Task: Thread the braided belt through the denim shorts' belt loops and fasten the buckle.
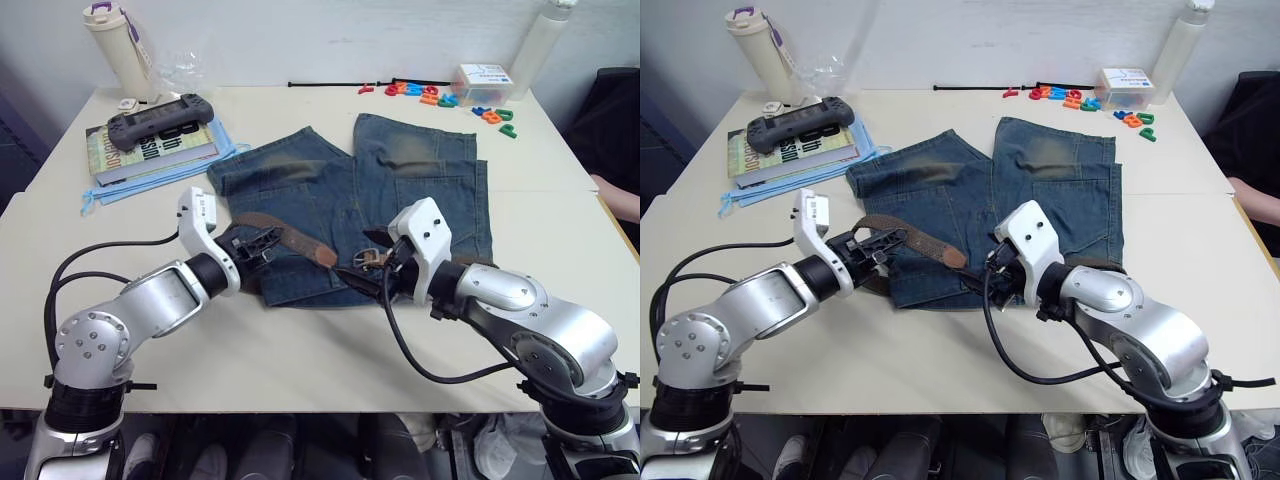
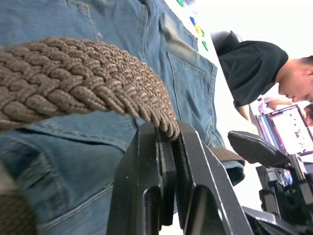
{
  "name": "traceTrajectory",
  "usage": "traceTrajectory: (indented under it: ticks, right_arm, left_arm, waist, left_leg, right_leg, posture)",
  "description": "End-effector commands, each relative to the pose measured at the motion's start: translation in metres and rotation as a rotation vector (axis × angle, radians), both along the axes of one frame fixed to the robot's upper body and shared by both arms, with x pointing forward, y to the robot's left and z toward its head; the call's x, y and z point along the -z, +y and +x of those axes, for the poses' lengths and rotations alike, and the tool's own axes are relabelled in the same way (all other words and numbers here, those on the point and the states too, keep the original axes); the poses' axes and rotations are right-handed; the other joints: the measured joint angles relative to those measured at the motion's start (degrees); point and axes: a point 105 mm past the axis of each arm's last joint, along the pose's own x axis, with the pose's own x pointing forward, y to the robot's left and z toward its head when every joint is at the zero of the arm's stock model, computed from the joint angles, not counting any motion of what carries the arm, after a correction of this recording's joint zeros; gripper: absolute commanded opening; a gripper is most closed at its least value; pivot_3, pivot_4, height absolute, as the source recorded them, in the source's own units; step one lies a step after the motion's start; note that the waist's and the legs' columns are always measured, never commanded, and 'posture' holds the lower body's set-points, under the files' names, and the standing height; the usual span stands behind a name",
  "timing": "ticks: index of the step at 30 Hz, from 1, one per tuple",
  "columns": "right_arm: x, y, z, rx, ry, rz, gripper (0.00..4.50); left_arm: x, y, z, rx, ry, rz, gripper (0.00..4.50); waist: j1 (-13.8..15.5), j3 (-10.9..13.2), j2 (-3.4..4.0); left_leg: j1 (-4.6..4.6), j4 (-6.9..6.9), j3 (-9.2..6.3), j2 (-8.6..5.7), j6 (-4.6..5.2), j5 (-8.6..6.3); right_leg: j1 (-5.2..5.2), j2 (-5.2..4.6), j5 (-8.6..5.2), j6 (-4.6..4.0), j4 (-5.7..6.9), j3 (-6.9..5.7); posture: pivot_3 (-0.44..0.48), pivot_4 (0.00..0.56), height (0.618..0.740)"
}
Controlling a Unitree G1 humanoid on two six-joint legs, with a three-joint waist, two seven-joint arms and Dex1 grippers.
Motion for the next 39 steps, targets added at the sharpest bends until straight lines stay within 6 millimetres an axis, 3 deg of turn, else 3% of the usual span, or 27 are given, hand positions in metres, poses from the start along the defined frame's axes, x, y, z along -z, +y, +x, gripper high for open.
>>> traceTrajectory:
  ticks: [1, 11, 27, 39]
  right_arm:
    - [-0.015, 0.004, -0.008, -0.022, -0.066, 0.011, 4.46]
    - [-0.013, 0.003, -0.008, -0.017, -0.057, 0.007, 4.46]
    - [-0.014, 0.002, -0.009, -0.021, -0.05, -0.001, 4.46]
    - [-0.012, 0.003, -0.011, -0.025, -0.033, 0.001, 4.46]
  left_arm:
    - [-0.012, -0.006, -0.003, 0.003, -0.028, 0.0, 0.0]
    - [-0.009, 0.002, -0.003, -0.104, 0.076, 0.003, 0.0]
    - [0.016, 0.007, -0.007, -0.207, 0.206, -0.018, 0.0]
    - [0.012, 0.015, -0.008, -0.254, 0.176, 0.02, 0.0]
  waist:
    - [0.0, 0.0, 0.0]
    - [0.0, 0.0, 0.0]
    - [0.0, 0.0, -0.02]
    - [0.0, 0.0, -0.03]
  left_leg:
    - [0.0, 0.0, 0.0, 0.0, -0.01, 0.0]
    - [0.01, 0.02, 0.0, -0.01, -0.02, 0.01]
    - [0.01, 0.07, 0.03, -0.02, -0.03, 0.02]
    - [0.01, 0.09, 0.03, -0.02, -0.03, 0.02]
  right_leg:
    - [0.0, 0.0, 0.0, 0.0, 0.01, 0.0]
    - [-0.01, 0.0, 0.0, 0.0, 0.05, 0.01]
    - [-0.02, 0.0, 0.0, 0.0, 0.13, 0.03]
    - [-0.02, 0.0, 0.0, 0.0, 0.14, 0.03]
  posture:
    - [0.0, 0.15, 0.654]
    - [0.0, 0.15, 0.654]
    - [0.0, 0.15, 0.654]
    - [0.0, 0.15, 0.654]
